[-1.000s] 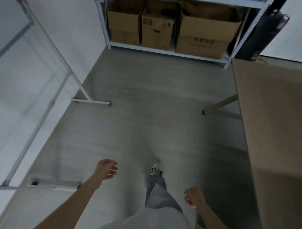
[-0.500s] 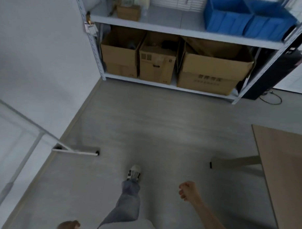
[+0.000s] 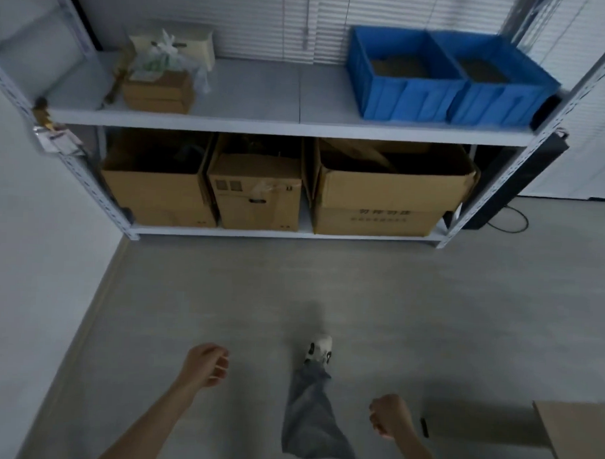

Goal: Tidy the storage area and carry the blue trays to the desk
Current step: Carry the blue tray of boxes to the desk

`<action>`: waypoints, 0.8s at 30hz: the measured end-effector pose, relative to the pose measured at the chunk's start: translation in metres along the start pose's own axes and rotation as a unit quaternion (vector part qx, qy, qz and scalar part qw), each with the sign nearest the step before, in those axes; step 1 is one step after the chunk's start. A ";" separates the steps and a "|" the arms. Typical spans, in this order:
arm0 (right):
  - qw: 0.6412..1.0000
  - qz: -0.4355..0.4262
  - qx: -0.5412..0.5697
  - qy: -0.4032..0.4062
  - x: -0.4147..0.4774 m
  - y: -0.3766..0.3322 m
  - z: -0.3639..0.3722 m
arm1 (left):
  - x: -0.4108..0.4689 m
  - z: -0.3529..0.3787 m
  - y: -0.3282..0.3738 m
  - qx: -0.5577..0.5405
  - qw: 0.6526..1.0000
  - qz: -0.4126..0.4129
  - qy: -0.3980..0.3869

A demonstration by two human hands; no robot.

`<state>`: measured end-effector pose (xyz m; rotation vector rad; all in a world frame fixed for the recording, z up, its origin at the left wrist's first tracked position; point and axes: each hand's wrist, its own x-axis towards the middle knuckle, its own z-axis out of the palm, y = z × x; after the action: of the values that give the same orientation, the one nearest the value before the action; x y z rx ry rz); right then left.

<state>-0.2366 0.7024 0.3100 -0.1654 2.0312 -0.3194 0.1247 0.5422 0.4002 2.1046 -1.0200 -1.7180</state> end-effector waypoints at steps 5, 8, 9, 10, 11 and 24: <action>0.992 -0.109 0.016 -0.058 0.054 -0.234 -0.038 | 0.079 0.012 0.059 -0.010 0.993 -0.110 0.044; 0.983 -0.170 0.044 -0.049 0.069 -0.355 -0.070 | 0.119 0.027 0.133 -0.024 0.987 -0.155 0.042; 0.979 -0.193 0.047 -0.043 0.074 -0.392 -0.082 | 0.136 0.036 0.163 -0.023 0.987 -0.152 0.036; 0.975 -0.211 0.047 -0.040 0.077 -0.424 -0.095 | 0.152 0.046 0.197 -0.014 0.990 -0.140 0.030; 0.972 -0.228 0.053 -0.035 0.080 -0.453 -0.108 | 0.165 0.059 0.234 -0.002 0.992 -0.124 0.022; 0.839 -0.214 0.499 -0.046 0.153 -0.741 -0.274 | 0.304 0.262 0.728 0.004 0.971 0.194 -0.142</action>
<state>-0.5656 -0.0017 0.5184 0.0293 1.4762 -1.5633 -0.3629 -0.1212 0.5188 1.5520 -1.4087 -1.8334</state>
